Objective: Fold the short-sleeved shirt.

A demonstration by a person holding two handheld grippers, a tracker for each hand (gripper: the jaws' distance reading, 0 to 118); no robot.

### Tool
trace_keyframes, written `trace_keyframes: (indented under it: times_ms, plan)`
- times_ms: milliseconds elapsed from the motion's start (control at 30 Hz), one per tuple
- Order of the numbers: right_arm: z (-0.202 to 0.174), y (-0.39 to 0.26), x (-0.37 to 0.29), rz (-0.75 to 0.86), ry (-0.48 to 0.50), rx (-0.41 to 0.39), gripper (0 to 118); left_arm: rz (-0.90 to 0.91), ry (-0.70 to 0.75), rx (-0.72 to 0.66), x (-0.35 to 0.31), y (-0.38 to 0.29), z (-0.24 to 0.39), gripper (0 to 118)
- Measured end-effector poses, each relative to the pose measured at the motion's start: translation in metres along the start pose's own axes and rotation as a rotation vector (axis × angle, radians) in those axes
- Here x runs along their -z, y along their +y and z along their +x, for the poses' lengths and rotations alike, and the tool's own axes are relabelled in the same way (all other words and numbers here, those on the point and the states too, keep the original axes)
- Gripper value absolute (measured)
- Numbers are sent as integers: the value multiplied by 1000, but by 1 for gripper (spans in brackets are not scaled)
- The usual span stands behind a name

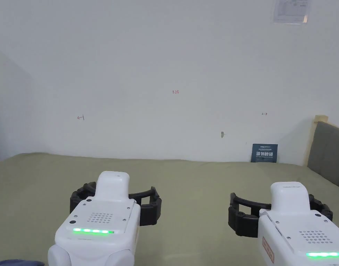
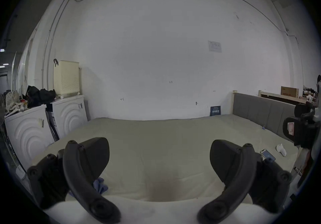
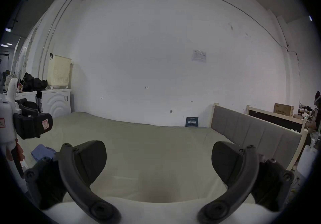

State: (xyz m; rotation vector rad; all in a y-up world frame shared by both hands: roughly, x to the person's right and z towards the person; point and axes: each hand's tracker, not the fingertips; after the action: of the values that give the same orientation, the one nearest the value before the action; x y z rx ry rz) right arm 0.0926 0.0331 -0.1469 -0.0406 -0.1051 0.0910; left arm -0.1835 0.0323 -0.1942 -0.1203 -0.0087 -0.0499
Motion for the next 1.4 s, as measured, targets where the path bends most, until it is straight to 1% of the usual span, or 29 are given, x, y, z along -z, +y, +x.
trace_keyframes:
  times_ms: [67,133,200,267,367,433,533,567,667,733,767,867,900,1000,1067,1267,1333,1400]
  plan:
    - [1,1,0,-1,3,8,118,27,1,14,-2,1,1,118]
    - [2,2,0,-11,7,24,118,52,34,62,-3,-1,5,118]
    - [4,2,2,-13,9,30,118,40,16,76,-3,-2,6,118]
    - [4,1,1,-9,7,26,118,17,47,99,-3,-3,9,118]
    - [4,1,-1,-8,8,21,118,28,31,65,-6,-3,6,118]
    - [5,0,-1,-14,10,22,118,29,-22,5,-8,-1,2,118]
    - [6,-2,-1,-26,15,28,118,-35,-50,-44,-4,8,-2,118]
    - [7,-3,-1,-27,16,29,118,-37,-43,-59,-3,10,-3,118]
    - [7,-3,-3,-26,13,38,118,-35,-91,-96,-1,8,-9,118]
    - [6,-3,-4,-29,14,37,118,-34,-99,-83,-1,8,-8,118]
    - [6,-4,-4,-31,14,34,118,-51,-123,-54,-1,9,-7,118]
    - [6,-5,-2,-42,14,26,118,-103,-74,-11,0,13,0,118]
    - [6,-5,-2,-44,16,29,118,-86,-85,1,0,13,1,118]
    - [5,-6,-2,-53,19,38,118,-55,-160,-37,-3,15,-3,118]
    - [5,-7,-2,-55,20,37,118,-60,-180,-74,-3,16,-6,118]
    - [7,-4,-2,-50,23,31,118,-94,-152,-120,-2,23,-10,118]
    - [7,-2,-2,-48,27,34,118,-105,-133,-111,-2,23,-10,118]
    - [6,-1,-3,-46,31,32,118,-89,-109,-71,-4,23,-8,118]
